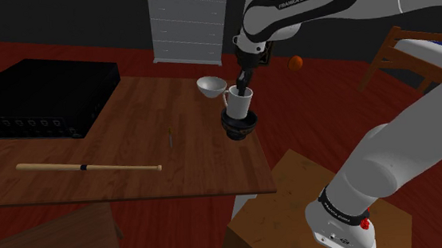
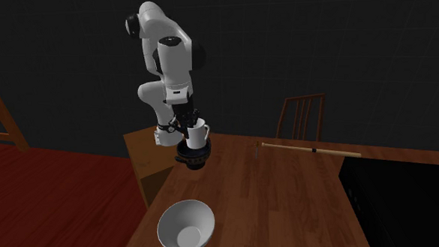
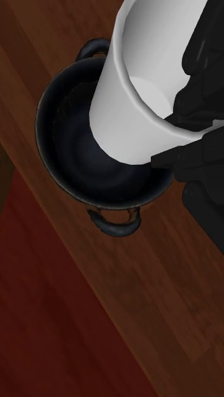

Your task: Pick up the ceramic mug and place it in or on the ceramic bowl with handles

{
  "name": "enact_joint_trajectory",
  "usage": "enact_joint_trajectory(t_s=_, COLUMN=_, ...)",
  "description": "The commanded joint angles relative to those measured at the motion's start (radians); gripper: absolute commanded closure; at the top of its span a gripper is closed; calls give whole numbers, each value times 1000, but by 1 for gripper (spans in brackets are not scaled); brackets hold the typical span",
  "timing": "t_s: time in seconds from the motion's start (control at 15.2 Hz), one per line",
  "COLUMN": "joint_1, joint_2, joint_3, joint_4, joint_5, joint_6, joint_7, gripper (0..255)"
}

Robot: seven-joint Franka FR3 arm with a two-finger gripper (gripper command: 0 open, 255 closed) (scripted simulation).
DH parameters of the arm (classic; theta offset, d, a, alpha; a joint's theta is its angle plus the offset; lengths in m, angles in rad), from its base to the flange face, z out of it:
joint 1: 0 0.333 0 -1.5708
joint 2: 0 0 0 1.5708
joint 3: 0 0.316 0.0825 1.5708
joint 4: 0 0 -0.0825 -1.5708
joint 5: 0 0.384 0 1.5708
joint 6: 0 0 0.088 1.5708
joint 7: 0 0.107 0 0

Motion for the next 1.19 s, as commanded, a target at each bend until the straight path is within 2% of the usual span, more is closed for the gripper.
enact_joint_trajectory(t_s=0.0, joint_1=0, joint_2=3, joint_3=0, joint_4=-4, joint_5=0, joint_6=8, joint_7=-1, gripper=255)
enact_joint_trajectory(t_s=0.4, joint_1=0, joint_2=3, joint_3=0, joint_4=-4, joint_5=0, joint_6=8, joint_7=-1, gripper=255)
enact_joint_trajectory(t_s=0.46, joint_1=0, joint_2=3, joint_3=0, joint_4=-4, joint_5=0, joint_6=8, joint_7=-1, gripper=0)
enact_joint_trajectory(t_s=0.79, joint_1=0, joint_2=3, joint_3=0, joint_4=-4, joint_5=0, joint_6=8, joint_7=-1, gripper=0)
enact_joint_trajectory(t_s=1.06, joint_1=-3, joint_2=-23, joint_3=-4, joint_4=99, joint_5=-5, joint_6=-122, joint_7=2, gripper=0)
enact_joint_trajectory(t_s=1.12, joint_1=-3, joint_2=-23, joint_3=-4, joint_4=99, joint_5=-5, joint_6=-122, joint_7=2, gripper=0)
